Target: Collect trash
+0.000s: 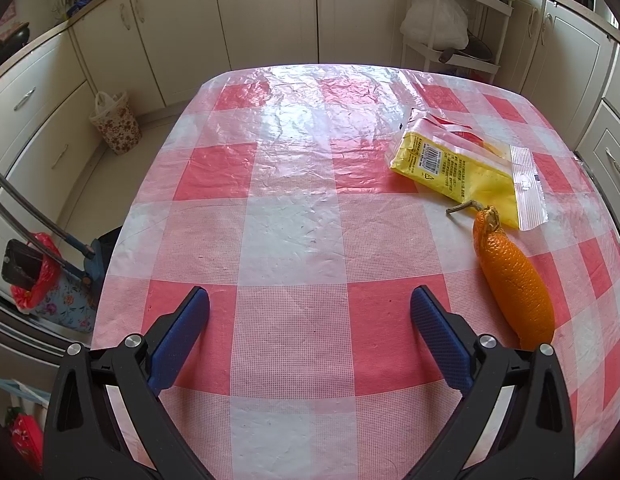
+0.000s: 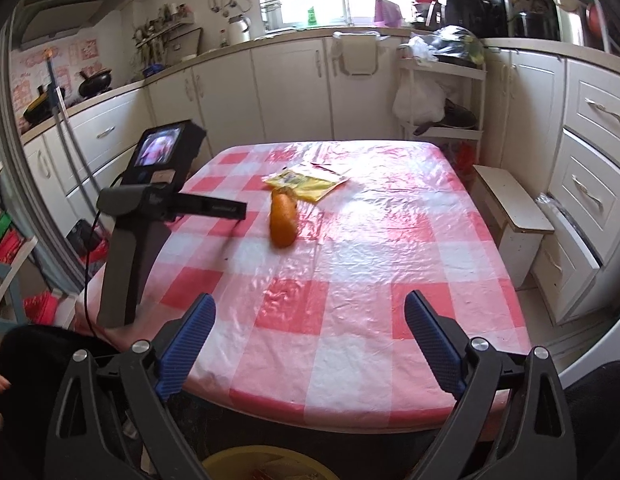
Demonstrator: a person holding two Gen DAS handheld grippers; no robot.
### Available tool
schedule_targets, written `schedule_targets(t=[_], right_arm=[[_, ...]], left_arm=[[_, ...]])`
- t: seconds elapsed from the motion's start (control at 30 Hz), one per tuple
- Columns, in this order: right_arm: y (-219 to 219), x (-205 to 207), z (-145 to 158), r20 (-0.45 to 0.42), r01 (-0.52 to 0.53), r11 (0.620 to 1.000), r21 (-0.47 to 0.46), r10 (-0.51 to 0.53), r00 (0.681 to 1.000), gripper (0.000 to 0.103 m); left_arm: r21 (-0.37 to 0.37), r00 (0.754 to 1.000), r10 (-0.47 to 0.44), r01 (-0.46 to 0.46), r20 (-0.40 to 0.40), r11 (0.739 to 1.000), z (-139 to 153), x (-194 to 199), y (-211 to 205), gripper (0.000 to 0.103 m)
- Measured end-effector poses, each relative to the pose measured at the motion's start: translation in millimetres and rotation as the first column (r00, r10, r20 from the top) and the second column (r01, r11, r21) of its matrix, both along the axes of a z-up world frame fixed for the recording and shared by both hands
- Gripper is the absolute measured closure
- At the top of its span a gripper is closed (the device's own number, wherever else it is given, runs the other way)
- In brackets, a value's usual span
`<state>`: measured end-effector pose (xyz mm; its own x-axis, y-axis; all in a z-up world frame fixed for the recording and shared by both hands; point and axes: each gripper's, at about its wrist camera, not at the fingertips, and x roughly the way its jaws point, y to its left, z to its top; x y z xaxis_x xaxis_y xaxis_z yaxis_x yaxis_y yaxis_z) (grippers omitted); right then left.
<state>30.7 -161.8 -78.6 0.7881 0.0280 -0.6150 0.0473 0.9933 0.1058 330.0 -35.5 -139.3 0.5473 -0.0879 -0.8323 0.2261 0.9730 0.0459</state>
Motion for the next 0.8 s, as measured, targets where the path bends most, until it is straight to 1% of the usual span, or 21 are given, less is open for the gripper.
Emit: schedule_targets(t=[0.07, 0.13, 0.2, 0.33, 0.5, 0.6, 0.8], right_arm=[[1.7, 2.6, -3.3, -0.013, 0.007, 1.0, -0.012, -0.007, 1.0, 0.011], [4.5, 6.8, -8.0, -0.035, -0.006, 1.0, -0.026, 0.005, 0.999, 0.012], [6.9, 8.1, -9.4, -0.039, -0.017, 0.999, -0.032, 0.016, 0.999, 0.012], [10.3, 7.4, -10.3, -0.037, -0.046, 0.999, -0.023, 0.045, 0.998, 0.012], [6.6, 17.2, -9.8, -0.052, -0.114, 0.993, -0.003, 0.114, 0.992, 0.012], [3.5, 33.6, -7.4, -0.058, -0.158, 0.987, -0.008, 0.157, 0.986, 0.011], [1.3, 88.7, -0.9, -0.086, -0.253, 0.968, -0.001, 0.252, 0.964, 0.012]], left_arm=[[0.0, 1.0, 0.001, -0.001, 0.0, 1.0, -0.1, -0.3, 0.5, 0.006], [0.0, 1.0, 0.001, -0.001, 0.0, 1.0, -0.3, -0.7, 1.1, 0.006], [0.0, 1.0, 0.001, -0.001, 0.0, 1.0, -0.3, -0.6, 1.1, 0.006], [0.0, 1.0, 0.001, -0.001, 0.0, 1.0, 0.1, 0.0, -0.1, 0.006], [0.0, 1.0, 0.001, -0.001, 0.0, 1.0, 0.1, 0.0, -0.1, 0.006], [0.0, 1.0, 0.001, -0.001, 0.0, 1.0, 0.2, 0.1, -0.3, 0.006], [0.0, 1.0, 0.001, -0.001, 0.0, 1.0, 0.3, 0.3, -0.7, 0.006]])
